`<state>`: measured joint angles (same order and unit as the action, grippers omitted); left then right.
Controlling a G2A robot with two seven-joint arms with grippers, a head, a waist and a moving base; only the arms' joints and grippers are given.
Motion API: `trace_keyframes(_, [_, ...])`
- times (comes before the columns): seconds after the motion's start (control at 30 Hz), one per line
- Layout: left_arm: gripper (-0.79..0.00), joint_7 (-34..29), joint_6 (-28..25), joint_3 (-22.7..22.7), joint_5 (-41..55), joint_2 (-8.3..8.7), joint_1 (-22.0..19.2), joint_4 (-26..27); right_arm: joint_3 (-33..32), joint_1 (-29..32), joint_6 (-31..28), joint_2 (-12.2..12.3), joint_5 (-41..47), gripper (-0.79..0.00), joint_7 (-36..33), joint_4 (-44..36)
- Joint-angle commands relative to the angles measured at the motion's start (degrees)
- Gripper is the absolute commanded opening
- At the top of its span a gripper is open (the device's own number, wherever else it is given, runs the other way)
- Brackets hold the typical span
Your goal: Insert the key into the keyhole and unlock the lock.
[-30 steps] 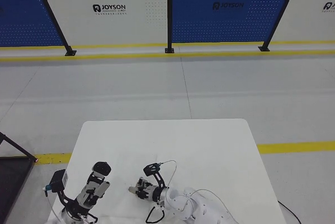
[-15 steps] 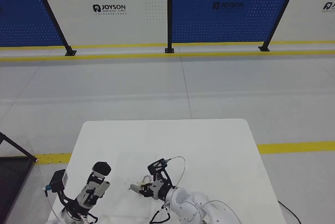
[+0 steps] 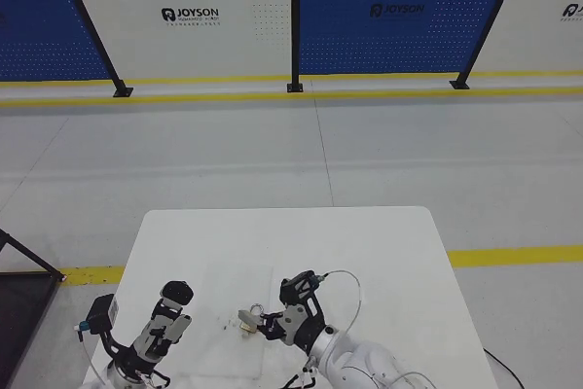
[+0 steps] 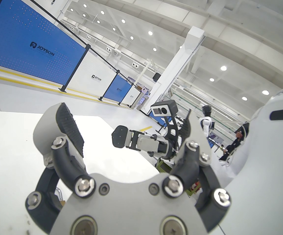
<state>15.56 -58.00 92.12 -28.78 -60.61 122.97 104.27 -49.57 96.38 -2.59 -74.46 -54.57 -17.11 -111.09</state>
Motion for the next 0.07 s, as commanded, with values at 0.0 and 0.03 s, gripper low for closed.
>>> trace_keyframes(0.0, [0.0, 0.0, 0.0, 0.0, 0.0, 0.0, 0.0, 0.0, 0.0, 0.0, 0.0, 0.0, 0.0, 0.0, 0.0, 0.0])
trace_keyframes(0.03, [0.0, -0.01, 0.04, 0.0, -0.03, 0.0, -0.02, 0.0, -0.04, 0.0, 0.0, 0.01, -0.01, 0.0, 0.01, 0.01])
